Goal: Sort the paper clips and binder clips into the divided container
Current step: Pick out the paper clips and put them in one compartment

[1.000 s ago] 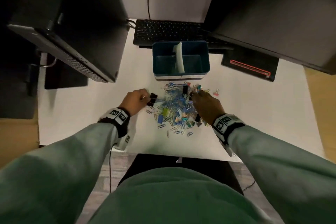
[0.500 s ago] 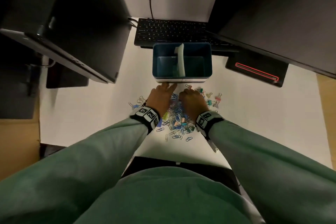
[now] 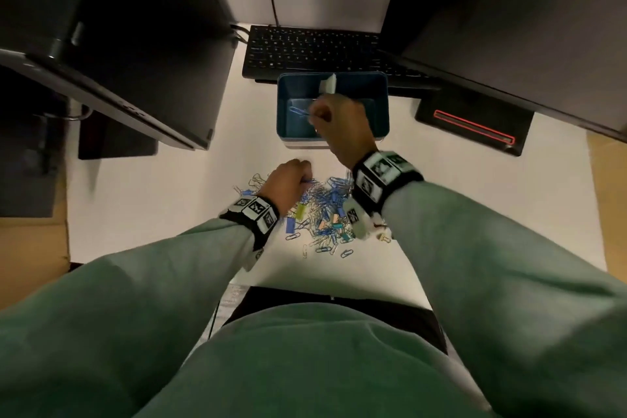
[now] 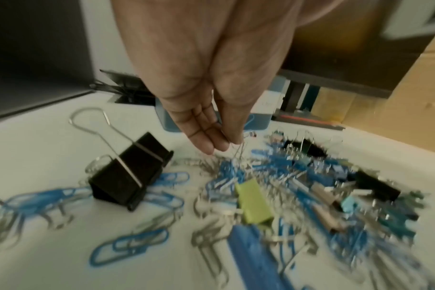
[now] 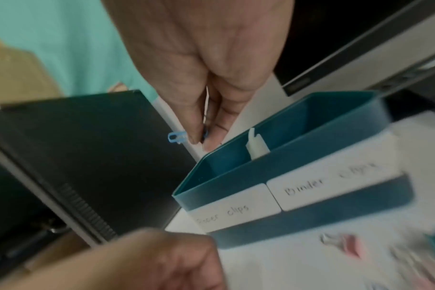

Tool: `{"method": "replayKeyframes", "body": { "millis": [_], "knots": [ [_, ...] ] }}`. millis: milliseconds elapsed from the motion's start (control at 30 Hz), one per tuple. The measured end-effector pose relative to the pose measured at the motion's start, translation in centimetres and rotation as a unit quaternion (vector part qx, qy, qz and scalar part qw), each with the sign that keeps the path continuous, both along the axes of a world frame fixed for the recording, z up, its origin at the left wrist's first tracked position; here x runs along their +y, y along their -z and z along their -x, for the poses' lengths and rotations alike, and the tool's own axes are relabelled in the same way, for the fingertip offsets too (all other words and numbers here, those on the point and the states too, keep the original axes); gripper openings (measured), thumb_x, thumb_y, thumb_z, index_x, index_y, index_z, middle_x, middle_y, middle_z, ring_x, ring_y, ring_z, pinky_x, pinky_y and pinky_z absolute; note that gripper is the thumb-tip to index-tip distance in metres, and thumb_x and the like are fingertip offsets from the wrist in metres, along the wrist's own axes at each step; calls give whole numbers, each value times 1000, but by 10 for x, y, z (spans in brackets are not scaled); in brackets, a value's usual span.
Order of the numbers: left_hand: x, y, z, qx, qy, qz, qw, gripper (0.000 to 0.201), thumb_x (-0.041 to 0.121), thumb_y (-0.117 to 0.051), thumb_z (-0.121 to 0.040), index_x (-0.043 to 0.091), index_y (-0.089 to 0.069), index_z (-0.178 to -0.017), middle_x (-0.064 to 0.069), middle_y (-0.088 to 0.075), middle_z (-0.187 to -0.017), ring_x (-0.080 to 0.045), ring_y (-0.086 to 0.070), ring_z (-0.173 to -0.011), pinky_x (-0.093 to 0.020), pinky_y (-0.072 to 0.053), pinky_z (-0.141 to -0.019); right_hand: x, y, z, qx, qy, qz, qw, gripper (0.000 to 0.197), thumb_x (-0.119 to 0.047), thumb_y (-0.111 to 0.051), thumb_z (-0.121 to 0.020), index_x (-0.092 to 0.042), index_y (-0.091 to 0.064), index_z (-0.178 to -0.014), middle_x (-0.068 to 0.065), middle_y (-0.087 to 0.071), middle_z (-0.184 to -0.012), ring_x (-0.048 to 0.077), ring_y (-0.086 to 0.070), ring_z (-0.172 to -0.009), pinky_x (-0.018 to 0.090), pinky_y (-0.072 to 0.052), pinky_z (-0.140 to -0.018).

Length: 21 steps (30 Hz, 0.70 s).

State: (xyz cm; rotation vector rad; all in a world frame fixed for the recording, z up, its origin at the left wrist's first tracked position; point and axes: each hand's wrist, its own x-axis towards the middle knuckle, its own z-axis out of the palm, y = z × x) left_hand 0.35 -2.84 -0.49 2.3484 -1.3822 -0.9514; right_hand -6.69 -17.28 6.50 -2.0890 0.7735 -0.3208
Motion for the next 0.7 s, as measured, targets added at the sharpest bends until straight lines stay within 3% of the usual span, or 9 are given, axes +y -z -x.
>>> {"method": "replayKeyframes", "body": {
  "millis": [67, 133, 233, 300, 367, 433, 500, 600, 700],
  "knots": [
    [4, -16, -3, 24, -23, 32, 999, 3, 6, -63, -85, 8, -62, -86, -6, -61, -84, -25, -59, -78, -26, -38, -65, -3, 4, -20, 72, -64, 35, 995, 13, -9, -58, -91, -4, -68, -83, 10, -69, -82, 19, -64, -74, 34, -56, -74],
    [2, -39, -8, 38, -62, 82, 994, 3, 10, -64, -88, 13, -64, -88, 0, -62, -83, -15, -58, -75, -22, -38, -62, -3, 4, -24, 137, -115, 59, 982, 20, -8, -51, -94, 0, -68, -87, 16, -70, -88, 26, -66, -80, 41, -56, -79],
    [-12, -69, -25, 64, -164, 151, 973, 2, 14, -60, -91, 14, -62, -91, 3, -64, -86, -7, -57, -76, -14, -44, -67, -2, 2, -6, 68, -64, 91, 991, 21, -9, -47, -97, -3, -68, -97, 10, -68, -96, 17, -63, -81, 30, -54, -79],
    [-26, -77, -39, 55, -198, 170, 964, 3, 12, -61, -90, 13, -62, -93, 1, -65, -85, -9, -57, -75, -18, -45, -67, 6, 5, 19, -13, 25, 90, 996, 16, -11, -52, -95, -8, -67, -100, 5, -67, -98, 8, -58, -79, 14, -46, -73],
    [-36, -78, -48, 39, -202, 177, 962, 14, 11, -63, -88, 15, -62, -102, -2, -64, -93, -11, -59, -80, -24, -50, -74, 20, 20, 43, 0, 4, 100, 995, 11, -14, -56, -94, -11, -64, -101, 4, -67, -99, 10, -62, -80, 12, -46, -73],
    [-36, -76, -47, 5, -192, 177, 965, 34, 12, -65, -87, 19, -57, -119, -4, -58, -109, -12, -59, -85, -24, -50, -81, 38, 42, 60, 106, -98, 112, 983, 18, -20, -57, -94, -14, -62, -110, 4, -65, -108, 14, -64, -92, 20, -50, -78],
    [-24, -68, -35, -39, -178, 185, 966, 36, 12, -65, -87, 21, -55, -120, -3, -53, -111, -10, -56, -83, -19, -45, -78, 51, 65, 65, 197, -178, 132, 955, 31, -25, -57, -93, -13, -56, -122, 5, -58, -118, 18, -59, -104, 28, -50, -82],
    [4, -42, -10, -79, -88, 114, 986, 26, 13, -63, -88, 19, -58, -112, -3, -56, -106, -13, -57, -83, -21, -43, -75, 61, 82, 60, 220, -219, 177, 934, 33, -25, -60, -91, -10, -55, -119, 7, -53, -117, 20, -56, -106, 31, -54, -81],
    [16, -9, 3, -143, 39, -30, 988, 45, 15, -66, -83, 19, -52, -126, -11, -55, -114, -28, -59, -94, -37, -48, -82, 61, 86, 55, 218, -220, 208, 928, 19, -20, -57, -93, -9, -60, -108, 8, -58, -106, 22, -61, -97, 32, -55, -74]
  ]
}}
